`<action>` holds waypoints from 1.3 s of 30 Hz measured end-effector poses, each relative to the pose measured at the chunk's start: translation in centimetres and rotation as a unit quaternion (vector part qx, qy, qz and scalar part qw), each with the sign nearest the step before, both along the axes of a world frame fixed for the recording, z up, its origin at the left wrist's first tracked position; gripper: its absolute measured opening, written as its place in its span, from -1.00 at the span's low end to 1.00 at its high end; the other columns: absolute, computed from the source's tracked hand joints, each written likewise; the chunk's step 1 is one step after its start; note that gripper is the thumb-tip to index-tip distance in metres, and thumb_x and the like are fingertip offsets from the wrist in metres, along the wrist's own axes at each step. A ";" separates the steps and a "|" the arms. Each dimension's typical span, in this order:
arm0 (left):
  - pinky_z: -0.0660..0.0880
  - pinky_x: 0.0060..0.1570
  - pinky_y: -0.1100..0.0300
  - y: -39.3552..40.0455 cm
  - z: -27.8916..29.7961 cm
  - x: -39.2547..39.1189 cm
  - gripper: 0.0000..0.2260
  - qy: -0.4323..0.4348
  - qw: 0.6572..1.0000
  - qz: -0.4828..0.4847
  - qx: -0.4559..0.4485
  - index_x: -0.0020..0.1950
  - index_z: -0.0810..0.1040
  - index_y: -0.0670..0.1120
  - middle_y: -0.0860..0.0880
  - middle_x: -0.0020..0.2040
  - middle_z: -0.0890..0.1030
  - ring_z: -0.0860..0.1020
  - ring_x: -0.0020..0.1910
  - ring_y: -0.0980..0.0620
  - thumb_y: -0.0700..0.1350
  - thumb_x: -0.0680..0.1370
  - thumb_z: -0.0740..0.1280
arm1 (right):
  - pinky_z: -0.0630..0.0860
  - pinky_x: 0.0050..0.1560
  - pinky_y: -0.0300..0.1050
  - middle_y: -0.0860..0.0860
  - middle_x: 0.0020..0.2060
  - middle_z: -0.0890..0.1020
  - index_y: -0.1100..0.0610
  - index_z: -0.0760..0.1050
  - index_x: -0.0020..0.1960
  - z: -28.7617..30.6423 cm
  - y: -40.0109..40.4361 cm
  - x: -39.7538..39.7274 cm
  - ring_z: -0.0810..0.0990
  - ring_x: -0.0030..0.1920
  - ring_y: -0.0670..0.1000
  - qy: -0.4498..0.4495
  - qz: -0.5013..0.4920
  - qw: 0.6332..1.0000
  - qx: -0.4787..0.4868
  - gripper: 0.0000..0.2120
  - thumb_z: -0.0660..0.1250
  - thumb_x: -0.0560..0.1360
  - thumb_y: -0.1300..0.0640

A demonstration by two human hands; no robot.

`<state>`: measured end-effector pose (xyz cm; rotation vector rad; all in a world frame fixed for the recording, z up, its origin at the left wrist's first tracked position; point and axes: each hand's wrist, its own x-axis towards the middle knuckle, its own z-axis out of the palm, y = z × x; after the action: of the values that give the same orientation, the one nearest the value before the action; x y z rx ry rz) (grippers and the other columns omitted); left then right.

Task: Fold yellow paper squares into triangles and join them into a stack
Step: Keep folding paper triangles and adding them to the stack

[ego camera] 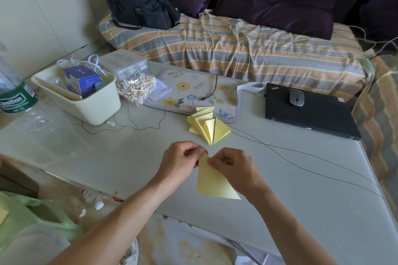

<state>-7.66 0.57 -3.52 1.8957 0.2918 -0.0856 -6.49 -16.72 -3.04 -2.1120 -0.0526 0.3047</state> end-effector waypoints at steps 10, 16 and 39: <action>0.62 -0.07 0.15 -0.2 0.4 -0.1 -0.80 0.004 1.000 0.020 -0.007 -0.14 0.72 0.01 0.03 -0.21 0.72 0.63 -0.22 0.07 -0.05 0.62 0.36 | 0.36 -0.32 -0.40 -0.08 -0.22 0.70 0.01 0.64 -0.16 0.0 0.2 0.0 0.56 -0.25 -0.17 0.001 0.008 1.000 -0.010 -0.87 0.43 0.52 0.00; 0.65 0.03 0.02 -0.5 -0.1 -0.3 -0.90 0.028 0.998 -0.027 -0.044 -0.11 0.73 -0.02 -0.10 -0.17 0.72 0.62 -0.25 0.06 -0.04 0.55 0.46 | 0.37 -0.31 -0.33 -0.05 -0.22 0.68 0.04 0.64 -0.15 0.0 0.1 0.0 0.54 -0.25 -0.14 -0.016 -0.024 0.999 -0.017 -0.86 0.43 0.53 0.00; 0.59 -0.17 -0.08 0.3 -1.1 0.4 -0.66 0.017 0.999 0.048 0.002 -0.20 0.65 -0.15 -0.25 -0.19 0.66 0.52 -0.32 -0.02 0.14 0.36 0.40 | 0.34 -0.41 -0.37 0.03 -0.28 0.68 0.04 0.64 -0.18 0.4 -0.4 -0.1 0.51 -0.34 -0.09 0.013 -0.025 1.000 -0.014 -0.85 0.41 0.55 0.06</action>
<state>-7.24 0.90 -4.65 1.8829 0.4066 -0.0530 -6.54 -17.10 -2.66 -2.1327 0.0200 0.3042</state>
